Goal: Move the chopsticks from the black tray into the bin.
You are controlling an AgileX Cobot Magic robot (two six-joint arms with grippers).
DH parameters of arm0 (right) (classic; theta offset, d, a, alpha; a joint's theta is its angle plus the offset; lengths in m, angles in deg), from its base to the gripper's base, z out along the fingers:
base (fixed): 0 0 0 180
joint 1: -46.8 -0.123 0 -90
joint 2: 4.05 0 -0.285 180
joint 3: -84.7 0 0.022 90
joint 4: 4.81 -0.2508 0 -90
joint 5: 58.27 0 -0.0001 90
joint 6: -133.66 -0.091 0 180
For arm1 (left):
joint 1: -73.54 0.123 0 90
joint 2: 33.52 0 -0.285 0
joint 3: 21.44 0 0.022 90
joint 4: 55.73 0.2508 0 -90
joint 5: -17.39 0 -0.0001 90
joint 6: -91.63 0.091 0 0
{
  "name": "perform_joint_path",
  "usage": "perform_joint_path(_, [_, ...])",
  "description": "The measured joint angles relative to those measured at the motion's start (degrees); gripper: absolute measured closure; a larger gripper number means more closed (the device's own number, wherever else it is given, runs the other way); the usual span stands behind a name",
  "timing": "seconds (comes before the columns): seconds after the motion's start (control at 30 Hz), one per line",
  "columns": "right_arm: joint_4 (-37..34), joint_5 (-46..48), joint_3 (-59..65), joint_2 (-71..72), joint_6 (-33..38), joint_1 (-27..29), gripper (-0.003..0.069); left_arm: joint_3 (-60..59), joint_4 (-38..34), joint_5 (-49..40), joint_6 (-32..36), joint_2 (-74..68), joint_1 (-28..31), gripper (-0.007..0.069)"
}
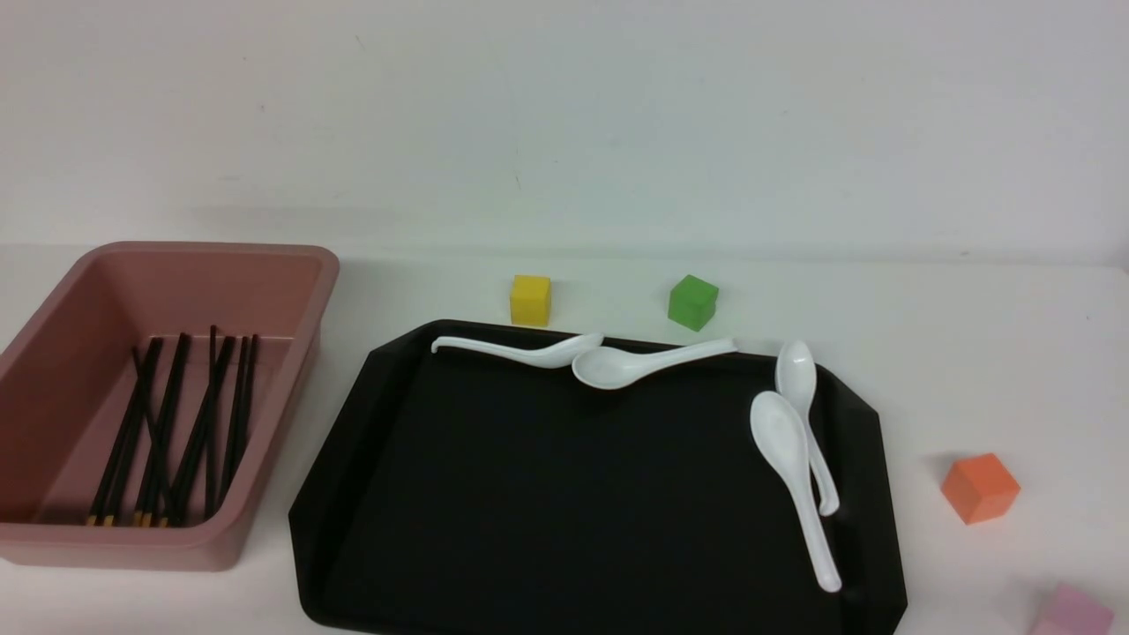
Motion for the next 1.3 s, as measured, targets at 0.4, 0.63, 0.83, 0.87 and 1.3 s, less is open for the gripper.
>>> perform_joint_path(0.4, [0.0,0.0,0.0,0.0,0.0,0.0,0.0556,0.0,0.0,0.0,0.0,0.0,0.0,0.0386])
perform_joint_path(0.63, [0.0,0.0,0.0,0.0,0.0,0.0,0.0547,0.0,0.0,0.0,0.0,0.0,0.0,0.0386])
perform_joint_path(0.83, [0.0,0.0,0.0,0.0,0.0,0.0,0.054,0.0,0.0,0.0,0.0,0.0,0.0,0.0386])
perform_joint_path(0.87, [0.0,0.0,0.0,0.0,0.0,0.0,0.0539,0.0,0.0,0.0,0.0,0.0,0.0,0.0386])
perform_joint_path(1.3, [0.0,0.0,0.0,0.0,0.0,0.0,0.052,0.0,0.0,0.0,0.0,0.0,0.0,0.0385])
